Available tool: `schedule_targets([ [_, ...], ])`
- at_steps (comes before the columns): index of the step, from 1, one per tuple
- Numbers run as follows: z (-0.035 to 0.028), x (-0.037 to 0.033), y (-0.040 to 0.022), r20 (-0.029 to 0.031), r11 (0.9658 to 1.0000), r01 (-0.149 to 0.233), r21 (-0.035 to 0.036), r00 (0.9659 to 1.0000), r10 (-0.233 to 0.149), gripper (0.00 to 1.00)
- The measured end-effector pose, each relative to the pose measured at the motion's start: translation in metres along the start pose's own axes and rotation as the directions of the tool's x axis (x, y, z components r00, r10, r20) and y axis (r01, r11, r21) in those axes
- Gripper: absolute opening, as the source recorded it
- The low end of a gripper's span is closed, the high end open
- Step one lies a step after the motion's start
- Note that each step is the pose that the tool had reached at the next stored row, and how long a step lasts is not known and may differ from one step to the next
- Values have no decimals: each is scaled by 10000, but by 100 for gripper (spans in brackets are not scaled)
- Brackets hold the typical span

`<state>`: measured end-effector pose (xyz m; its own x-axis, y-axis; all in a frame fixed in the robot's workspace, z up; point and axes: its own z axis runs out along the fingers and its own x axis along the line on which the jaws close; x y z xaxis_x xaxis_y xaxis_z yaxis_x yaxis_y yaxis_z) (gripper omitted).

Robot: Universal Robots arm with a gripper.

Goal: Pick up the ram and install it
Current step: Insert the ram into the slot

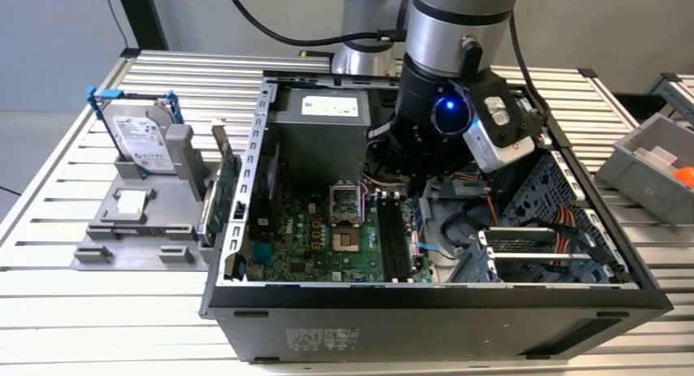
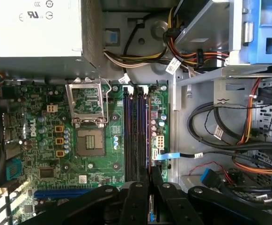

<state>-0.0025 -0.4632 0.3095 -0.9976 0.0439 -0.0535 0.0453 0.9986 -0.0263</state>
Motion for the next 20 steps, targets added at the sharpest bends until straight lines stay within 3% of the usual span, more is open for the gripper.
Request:
schedule_targets([
  [7, 81, -19, 7, -3, 10000, -6, 7, 10000, 6, 0],
  [20, 319, -7, 26, -2, 10000, -12, 6, 10000, 12, 0],
])
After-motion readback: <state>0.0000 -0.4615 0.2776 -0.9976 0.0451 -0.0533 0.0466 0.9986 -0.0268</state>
